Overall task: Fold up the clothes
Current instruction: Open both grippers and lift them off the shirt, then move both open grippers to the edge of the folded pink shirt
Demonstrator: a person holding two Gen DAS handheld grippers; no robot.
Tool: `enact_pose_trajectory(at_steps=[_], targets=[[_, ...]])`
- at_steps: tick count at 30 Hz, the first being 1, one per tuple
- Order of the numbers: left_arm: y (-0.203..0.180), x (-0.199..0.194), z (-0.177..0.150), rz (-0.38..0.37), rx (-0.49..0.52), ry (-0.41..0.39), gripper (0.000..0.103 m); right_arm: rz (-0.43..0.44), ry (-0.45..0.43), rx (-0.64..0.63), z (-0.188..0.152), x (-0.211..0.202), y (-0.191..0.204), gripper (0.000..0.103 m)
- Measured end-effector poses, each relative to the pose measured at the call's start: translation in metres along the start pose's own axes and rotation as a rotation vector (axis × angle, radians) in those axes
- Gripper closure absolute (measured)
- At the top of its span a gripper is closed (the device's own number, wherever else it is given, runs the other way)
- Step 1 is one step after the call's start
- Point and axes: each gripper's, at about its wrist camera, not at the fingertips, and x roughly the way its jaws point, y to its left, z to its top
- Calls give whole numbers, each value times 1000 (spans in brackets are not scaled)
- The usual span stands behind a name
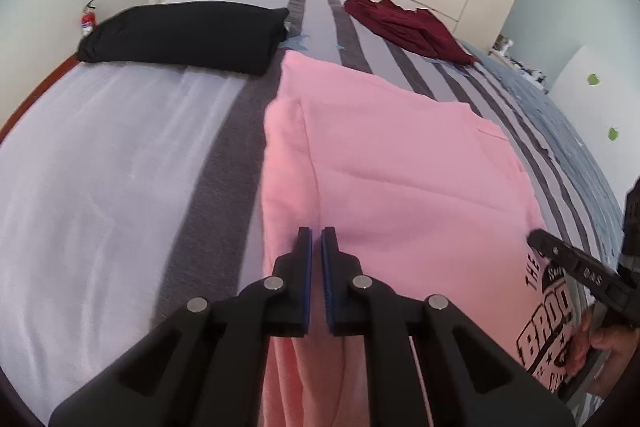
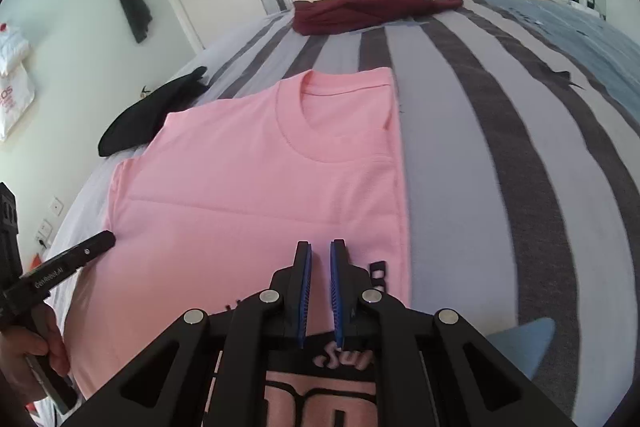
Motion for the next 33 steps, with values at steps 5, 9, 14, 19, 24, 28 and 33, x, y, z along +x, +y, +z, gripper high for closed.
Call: enact_pose_trajectory(at_steps=[5, 9, 14, 19, 24, 28, 33], targets=[[-12, 11, 34, -10, 34, -63, 97, -5, -14, -43, 25, -4, 15, 87], [-4, 37, 40, 7, 18, -17, 97, -1, -22, -54, 40, 14, 20, 87], [19, 44, 38, -36, -87, 7, 96, 26, 9, 27, 33, 33, -1, 90], [2, 35, 56, 5, -12, -10, 96, -17, 19, -7, 37, 23, 7, 88], [-4, 50, 78, 4, 24, -7, 96, 0, -34, -29, 62, 21, 11, 87], [11, 72, 69, 21, 15, 19, 96, -28, -7, 9, 70, 48, -2, 88], [21, 74, 75, 12, -32, 41, 92, 14, -3, 83, 69, 56, -20, 92]])
